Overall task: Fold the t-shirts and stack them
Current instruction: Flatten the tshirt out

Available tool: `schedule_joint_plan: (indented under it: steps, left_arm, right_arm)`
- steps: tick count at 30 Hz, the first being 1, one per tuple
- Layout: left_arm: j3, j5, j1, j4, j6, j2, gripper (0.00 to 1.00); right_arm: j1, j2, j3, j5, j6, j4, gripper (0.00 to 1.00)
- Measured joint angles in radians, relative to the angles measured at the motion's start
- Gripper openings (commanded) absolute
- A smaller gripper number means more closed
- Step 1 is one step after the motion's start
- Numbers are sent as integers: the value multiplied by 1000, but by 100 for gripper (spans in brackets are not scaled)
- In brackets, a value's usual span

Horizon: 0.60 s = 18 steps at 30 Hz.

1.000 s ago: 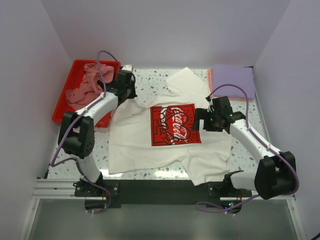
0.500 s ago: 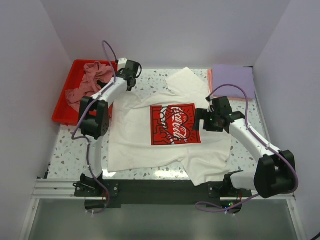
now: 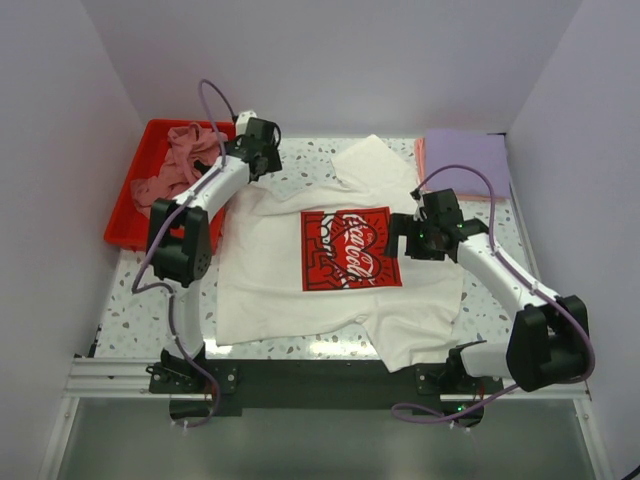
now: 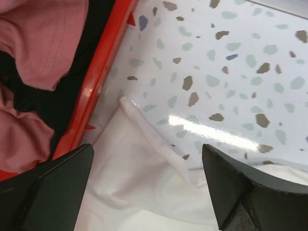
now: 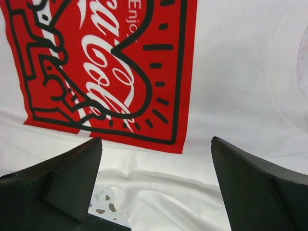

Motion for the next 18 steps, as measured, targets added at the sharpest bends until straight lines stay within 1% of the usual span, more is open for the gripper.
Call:
schedule_joint_plan:
  steps: [4,7,10,11,13,18]
  left_arm:
    - [-39,78,-16,46,3,-50,100]
    - [-115,135,-34,91,2,-92,100]
    - [-201,190,-48,136,-5,-116,100]
    - [-210,195,-50,139,-5,-116,100]
    - [-220,206,-50,140,-5,-107,100]
    - [-200,209,-37,155,-5,-51,100]
  right_arm:
    - [0,40,76,-13,20,5,99]
    - [0,139,212,-29,44,20,99]
    - [0,285,392,-41,63,56,99]
    - [0,335,447,-42,68,79,99]
    - [0,447,569,-37,72,83,99]
    - [-1,795,914,-8,61,71,99]
